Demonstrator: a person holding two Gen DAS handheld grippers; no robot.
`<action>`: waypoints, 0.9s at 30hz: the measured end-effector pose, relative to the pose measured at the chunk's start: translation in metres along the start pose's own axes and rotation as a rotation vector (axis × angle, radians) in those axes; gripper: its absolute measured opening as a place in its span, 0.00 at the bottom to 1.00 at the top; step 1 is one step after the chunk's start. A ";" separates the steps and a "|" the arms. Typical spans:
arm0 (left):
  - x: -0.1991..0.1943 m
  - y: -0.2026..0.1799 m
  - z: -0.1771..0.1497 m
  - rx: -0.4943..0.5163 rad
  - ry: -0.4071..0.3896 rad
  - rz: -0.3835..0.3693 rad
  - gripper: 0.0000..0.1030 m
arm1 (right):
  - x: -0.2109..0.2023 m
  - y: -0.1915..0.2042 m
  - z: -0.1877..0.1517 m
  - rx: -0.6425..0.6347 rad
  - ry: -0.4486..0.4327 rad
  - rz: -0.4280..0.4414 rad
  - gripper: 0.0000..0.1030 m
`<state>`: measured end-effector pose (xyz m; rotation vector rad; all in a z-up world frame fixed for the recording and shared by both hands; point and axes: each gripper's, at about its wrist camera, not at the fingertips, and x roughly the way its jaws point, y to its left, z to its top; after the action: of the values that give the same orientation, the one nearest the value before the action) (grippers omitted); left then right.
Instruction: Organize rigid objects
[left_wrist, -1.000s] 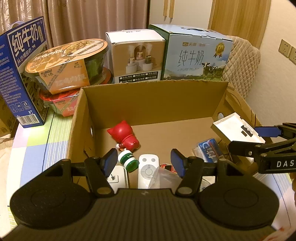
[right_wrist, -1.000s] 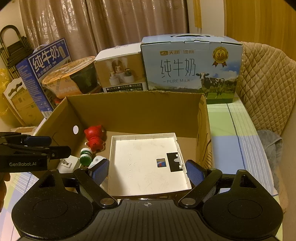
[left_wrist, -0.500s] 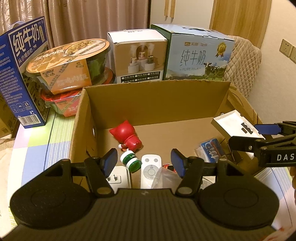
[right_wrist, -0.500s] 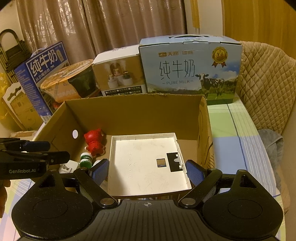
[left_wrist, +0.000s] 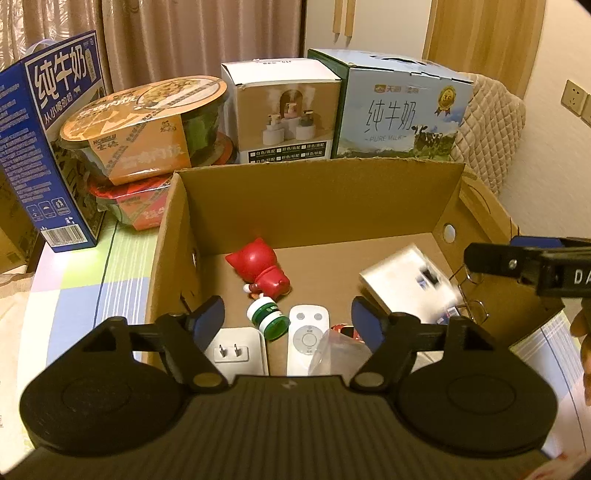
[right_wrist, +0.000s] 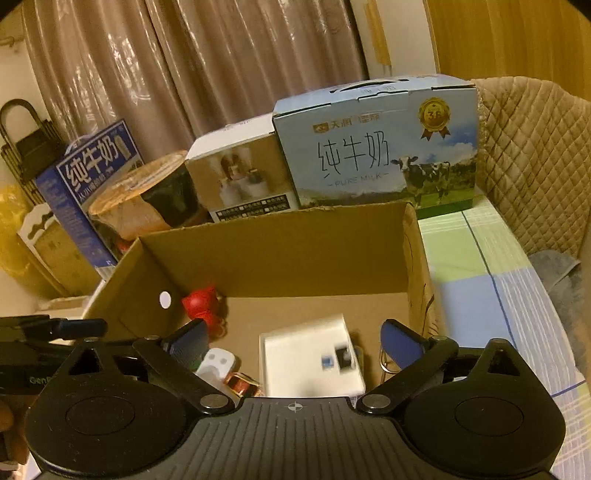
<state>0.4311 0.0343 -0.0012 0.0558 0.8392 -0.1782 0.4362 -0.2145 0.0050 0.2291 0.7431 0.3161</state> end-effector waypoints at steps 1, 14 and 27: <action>-0.001 -0.001 0.000 0.002 0.001 0.003 0.73 | -0.002 0.000 0.001 -0.005 -0.002 -0.010 0.94; -0.089 -0.024 -0.021 -0.018 -0.133 0.081 0.99 | -0.075 0.020 -0.011 -0.040 0.014 -0.064 0.95; -0.214 -0.053 -0.094 -0.068 -0.146 0.101 0.99 | -0.196 0.047 -0.071 -0.083 -0.009 -0.052 0.95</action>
<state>0.2127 0.0219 0.0961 0.0207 0.6948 -0.0581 0.2420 -0.2354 0.0914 0.1329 0.7248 0.2958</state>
